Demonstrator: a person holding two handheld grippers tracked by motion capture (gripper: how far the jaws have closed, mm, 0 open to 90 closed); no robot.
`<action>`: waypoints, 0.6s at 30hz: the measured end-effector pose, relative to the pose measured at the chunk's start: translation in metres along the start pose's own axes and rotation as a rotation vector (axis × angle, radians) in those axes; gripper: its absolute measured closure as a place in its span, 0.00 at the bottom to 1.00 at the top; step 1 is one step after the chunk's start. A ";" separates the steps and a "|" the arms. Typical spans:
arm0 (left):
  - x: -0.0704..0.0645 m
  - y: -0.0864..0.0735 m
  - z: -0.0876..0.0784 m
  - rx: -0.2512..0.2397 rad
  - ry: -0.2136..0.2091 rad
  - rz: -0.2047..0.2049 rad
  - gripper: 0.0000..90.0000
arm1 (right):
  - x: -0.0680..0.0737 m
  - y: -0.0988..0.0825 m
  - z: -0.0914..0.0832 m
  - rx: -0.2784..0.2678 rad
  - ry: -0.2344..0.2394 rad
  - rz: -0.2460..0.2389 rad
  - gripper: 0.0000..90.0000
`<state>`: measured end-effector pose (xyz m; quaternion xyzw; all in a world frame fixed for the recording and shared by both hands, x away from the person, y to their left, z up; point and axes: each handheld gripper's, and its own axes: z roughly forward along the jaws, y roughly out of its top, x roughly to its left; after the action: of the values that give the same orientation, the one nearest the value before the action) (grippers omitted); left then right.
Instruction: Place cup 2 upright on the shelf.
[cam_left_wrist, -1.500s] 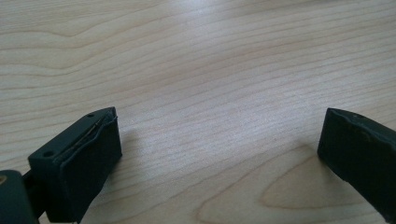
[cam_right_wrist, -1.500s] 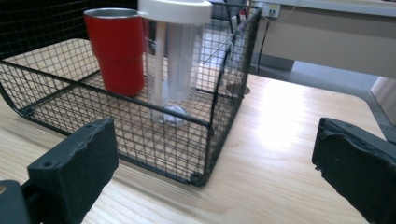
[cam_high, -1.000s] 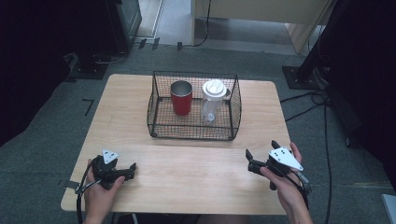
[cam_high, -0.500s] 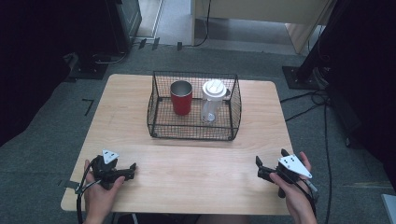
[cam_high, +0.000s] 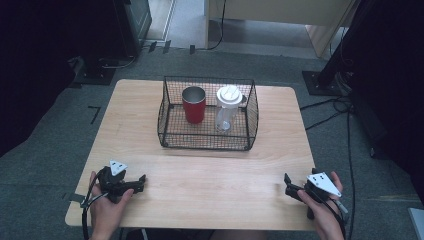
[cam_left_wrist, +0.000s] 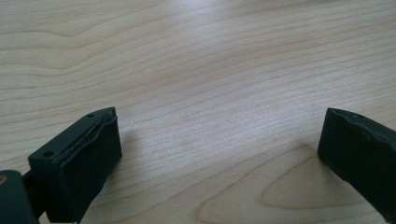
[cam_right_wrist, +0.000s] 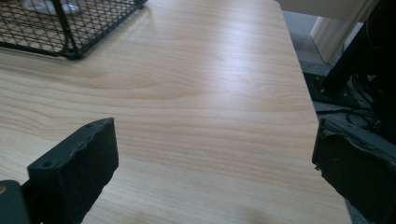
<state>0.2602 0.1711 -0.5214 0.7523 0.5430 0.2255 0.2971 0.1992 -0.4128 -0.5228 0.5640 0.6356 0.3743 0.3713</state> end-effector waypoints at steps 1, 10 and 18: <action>0.000 0.000 0.000 0.000 0.000 0.000 0.00 | -0.001 0.000 0.000 -0.001 -0.002 0.002 0.01; 0.000 0.000 0.000 0.000 0.000 0.000 0.00 | -0.014 -0.003 -0.004 0.029 -0.043 -0.008 0.01; 0.000 0.000 0.000 0.000 0.000 0.000 0.00 | -0.014 -0.007 -0.002 0.174 -0.012 -0.113 0.02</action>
<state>0.2602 0.1712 -0.5214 0.7524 0.5429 0.2256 0.2972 0.1958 -0.4271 -0.5274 0.5594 0.6944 0.2928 0.3451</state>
